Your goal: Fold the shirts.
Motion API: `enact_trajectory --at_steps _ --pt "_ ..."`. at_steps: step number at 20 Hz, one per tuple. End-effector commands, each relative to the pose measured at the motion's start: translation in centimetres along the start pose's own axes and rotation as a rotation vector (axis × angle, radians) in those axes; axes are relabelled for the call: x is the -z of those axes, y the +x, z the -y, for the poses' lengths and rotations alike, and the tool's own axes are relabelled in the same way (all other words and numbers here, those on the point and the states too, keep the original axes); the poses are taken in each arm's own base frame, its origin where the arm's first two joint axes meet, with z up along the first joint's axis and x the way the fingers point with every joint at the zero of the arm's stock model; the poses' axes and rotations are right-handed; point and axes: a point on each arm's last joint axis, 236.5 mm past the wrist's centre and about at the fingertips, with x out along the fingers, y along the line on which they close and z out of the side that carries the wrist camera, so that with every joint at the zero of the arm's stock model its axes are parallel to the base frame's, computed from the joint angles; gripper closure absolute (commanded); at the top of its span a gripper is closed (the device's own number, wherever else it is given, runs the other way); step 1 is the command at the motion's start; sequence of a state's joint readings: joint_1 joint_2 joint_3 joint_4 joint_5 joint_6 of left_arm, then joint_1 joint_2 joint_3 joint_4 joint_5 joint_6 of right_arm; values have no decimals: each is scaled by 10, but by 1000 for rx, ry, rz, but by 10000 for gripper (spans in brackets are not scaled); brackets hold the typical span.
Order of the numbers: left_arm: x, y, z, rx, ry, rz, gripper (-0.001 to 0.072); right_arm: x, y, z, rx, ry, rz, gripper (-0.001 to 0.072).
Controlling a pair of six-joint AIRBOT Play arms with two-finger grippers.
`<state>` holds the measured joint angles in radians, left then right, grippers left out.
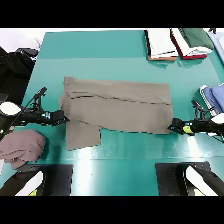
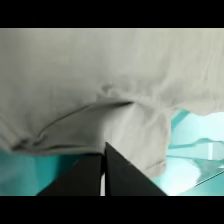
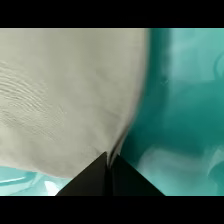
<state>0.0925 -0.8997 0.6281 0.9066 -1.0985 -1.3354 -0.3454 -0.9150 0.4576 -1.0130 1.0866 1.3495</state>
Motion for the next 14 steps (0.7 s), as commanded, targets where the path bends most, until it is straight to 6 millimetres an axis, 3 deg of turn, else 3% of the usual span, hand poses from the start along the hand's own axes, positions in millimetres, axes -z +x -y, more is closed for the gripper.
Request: enact_trajectory --at_steps 1,3,5,9,11,14 --pt "8 -24 -7 -89 46 16 688 5 -11 -6 35 -99 -56 694" --pt "28 -44 -10 -146 75 -6 687 8 -31 -8 64 -150 -114 694" --pt "56 -59 -1 -140 101 -64 687 15 -56 -5 122 -206 -150 694" --pt "96 -80 14 -120 82 -124 687 21 -105 0 241 -293 -71 695" --pt "87 -81 15 -119 87 -96 687 12 -117 -6 252 -318 6 695" --pt "38 -78 16 -126 105 46 687 -6 -114 -10 244 -318 13 696"
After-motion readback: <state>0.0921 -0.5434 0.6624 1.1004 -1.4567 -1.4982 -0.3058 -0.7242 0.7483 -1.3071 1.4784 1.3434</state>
